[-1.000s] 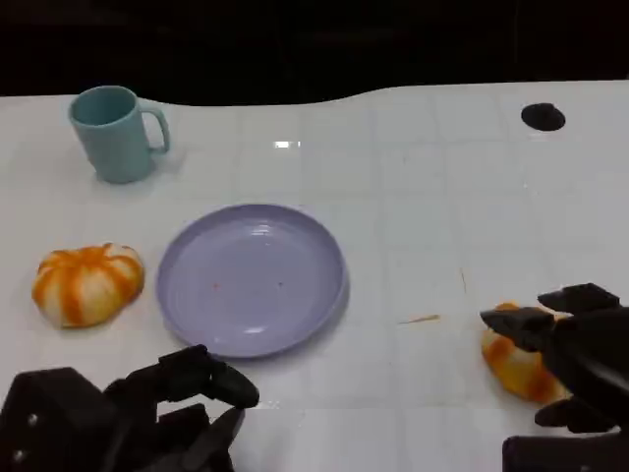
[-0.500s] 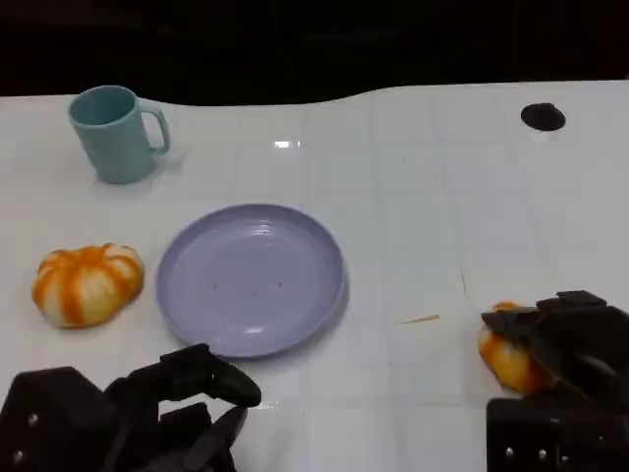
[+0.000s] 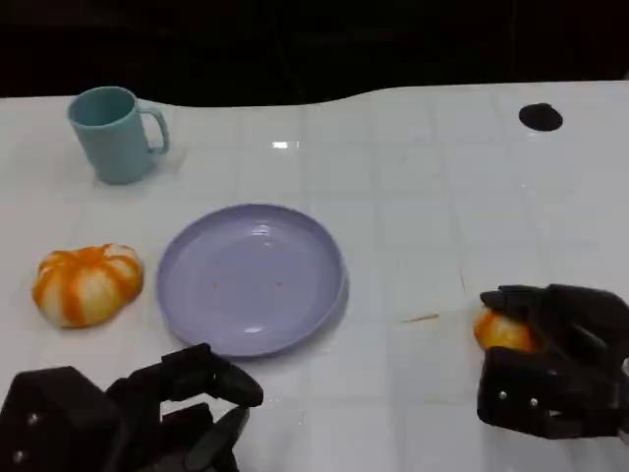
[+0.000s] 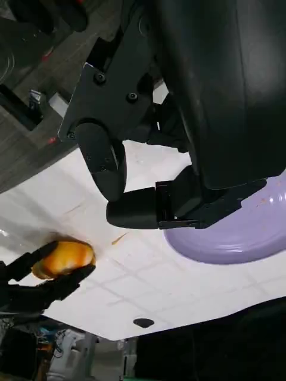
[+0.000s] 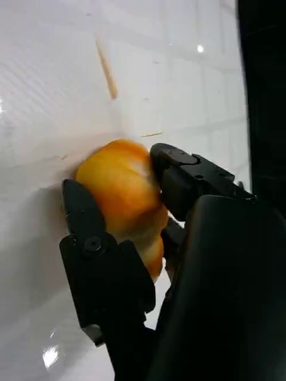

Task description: Grasp the bread from the table and place it into the plate.

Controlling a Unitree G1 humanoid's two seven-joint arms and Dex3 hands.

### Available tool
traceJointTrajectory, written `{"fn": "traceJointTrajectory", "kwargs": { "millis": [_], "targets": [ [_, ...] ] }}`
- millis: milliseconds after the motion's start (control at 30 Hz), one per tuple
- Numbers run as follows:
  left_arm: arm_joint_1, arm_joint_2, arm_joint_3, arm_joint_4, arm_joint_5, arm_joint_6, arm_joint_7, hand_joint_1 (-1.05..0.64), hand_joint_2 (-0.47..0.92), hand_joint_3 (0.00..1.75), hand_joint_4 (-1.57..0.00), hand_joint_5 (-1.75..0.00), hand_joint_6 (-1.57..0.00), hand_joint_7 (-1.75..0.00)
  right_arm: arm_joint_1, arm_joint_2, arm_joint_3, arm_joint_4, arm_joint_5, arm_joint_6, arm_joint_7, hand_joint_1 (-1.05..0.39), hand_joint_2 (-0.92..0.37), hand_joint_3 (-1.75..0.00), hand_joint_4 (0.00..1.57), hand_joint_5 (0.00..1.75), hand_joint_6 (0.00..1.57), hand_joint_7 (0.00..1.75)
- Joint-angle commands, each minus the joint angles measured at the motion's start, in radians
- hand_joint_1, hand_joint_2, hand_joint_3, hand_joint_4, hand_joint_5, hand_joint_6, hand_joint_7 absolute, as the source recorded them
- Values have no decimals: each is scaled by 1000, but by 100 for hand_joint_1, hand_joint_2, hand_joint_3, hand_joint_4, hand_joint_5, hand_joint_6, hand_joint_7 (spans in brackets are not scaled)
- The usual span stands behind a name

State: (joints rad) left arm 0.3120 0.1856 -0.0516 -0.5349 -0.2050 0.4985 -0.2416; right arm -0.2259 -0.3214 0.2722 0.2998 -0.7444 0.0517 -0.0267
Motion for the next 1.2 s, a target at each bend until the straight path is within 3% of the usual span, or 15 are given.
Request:
{"fn": "traceJointTrajectory", "kwargs": {
  "millis": [33,100,133,200,267,733,933,1033,1200],
  "targets": [
    [3,11,0,-10,14,-4,8,-28,73,79,-69,-175,-63,-129,-16,-18,-20,56,25,-75,-133,-9,-58,-82,85,159,130,29],
    [2,12,-2,-10,19,-6,8,-28,74,79,-68,-175,-63,-129,-21,-24,-19,72,29,-113,-173,-8,-48,-102,87,170,121,58],
    [1,7,2,-12,11,3,9,-28,73,79,-68,-175,-63,-129,-24,-26,-17,80,27,-139,-205,-9,-45,-107,88,173,110,87],
    [0,1,5,-15,4,15,11,-28,73,79,-69,-175,-63,-129,-26,-27,-18,88,30,-174,-244,-8,-42,-111,90,174,96,121],
    [-1,1,4,-17,7,17,13,-27,73,79,-69,-175,-63,-130,-26,-24,-19,87,33,-180,-252,-9,-43,-113,90,175,90,135],
    [-5,-5,5,-6,9,9,9,-27,72,80,-66,-175,-61,-132,-23,-4,-17,71,64,-216,-294,-7,-38,-119,91,175,87,139],
    [-13,-4,4,9,18,-1,8,-26,72,81,-67,-175,-61,-132,-28,18,-22,28,132,-292,-273,-5,-26,-141,93,175,75,166],
    [-17,-6,6,19,17,-5,7,-26,72,81,-68,-175,-62,-132,-37,29,-16,6,152,-314,-261,-7,-24,-143,93,175,72,173],
    [-20,0,0,36,33,-30,3,-27,72,82,-70,-175,-62,-132,-59,56,-4,-23,167,-338,-236,-9,-26,-137,96,175,74,168]
  ]
}}
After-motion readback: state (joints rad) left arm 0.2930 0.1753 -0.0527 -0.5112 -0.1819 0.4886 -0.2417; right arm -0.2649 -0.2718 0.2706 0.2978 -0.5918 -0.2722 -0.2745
